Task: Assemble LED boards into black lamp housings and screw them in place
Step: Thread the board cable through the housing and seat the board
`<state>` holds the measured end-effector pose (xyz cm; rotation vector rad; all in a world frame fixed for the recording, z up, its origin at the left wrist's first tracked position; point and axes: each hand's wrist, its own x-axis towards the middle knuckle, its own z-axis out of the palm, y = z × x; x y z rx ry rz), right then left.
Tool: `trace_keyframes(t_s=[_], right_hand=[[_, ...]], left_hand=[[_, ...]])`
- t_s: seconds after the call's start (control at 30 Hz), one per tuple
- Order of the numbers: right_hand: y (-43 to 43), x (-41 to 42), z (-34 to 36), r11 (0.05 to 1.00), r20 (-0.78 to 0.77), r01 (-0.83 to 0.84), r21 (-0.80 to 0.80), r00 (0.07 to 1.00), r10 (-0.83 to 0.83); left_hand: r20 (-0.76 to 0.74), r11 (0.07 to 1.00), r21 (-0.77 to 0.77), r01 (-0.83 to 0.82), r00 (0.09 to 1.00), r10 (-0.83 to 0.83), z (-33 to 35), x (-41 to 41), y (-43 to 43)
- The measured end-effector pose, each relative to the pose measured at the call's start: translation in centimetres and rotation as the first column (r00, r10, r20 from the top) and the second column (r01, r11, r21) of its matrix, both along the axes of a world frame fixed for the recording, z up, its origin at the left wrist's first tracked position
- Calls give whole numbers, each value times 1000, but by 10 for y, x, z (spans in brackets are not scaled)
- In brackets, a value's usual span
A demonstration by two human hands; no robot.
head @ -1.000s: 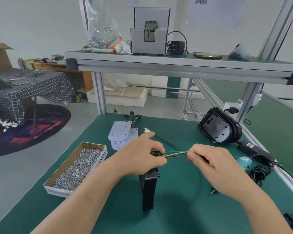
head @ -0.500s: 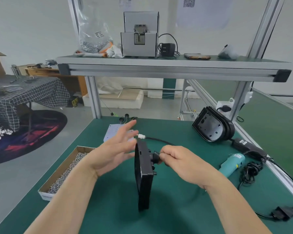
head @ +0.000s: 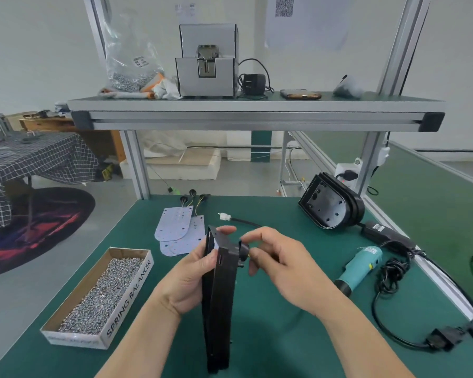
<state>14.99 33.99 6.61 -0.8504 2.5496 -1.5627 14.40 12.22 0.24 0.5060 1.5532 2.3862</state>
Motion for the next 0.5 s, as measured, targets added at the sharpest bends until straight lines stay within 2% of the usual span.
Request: trace_keyframes(t_s=[0.1,0.2,0.27,0.37,0.43,0.5], right_hand=[[-7,3,0,987,-14,65,-144,998,-67],[-14,10,-1,961,2,49,-273,999,-51],[-17,15,-2,958,7,75,-275,997,-76],[-18,15,-5,967,-44,175,-187,981,-187],[-15,16,-3,971,-265,241,-4,936,-233],[-14,18,-2,927,-509,339,160,833,-217]], left_hand=[[70,990,135,-33,997,23,-4,3,11],[107,960,266,-88,992,62,-2,6,19],[162,945,302,-123,984,76,1,6,20],[201,938,320,-134,977,71,1,6,19],[177,944,299,-142,980,92,1,7,17],[108,956,269,-117,990,91,0,7,15]])
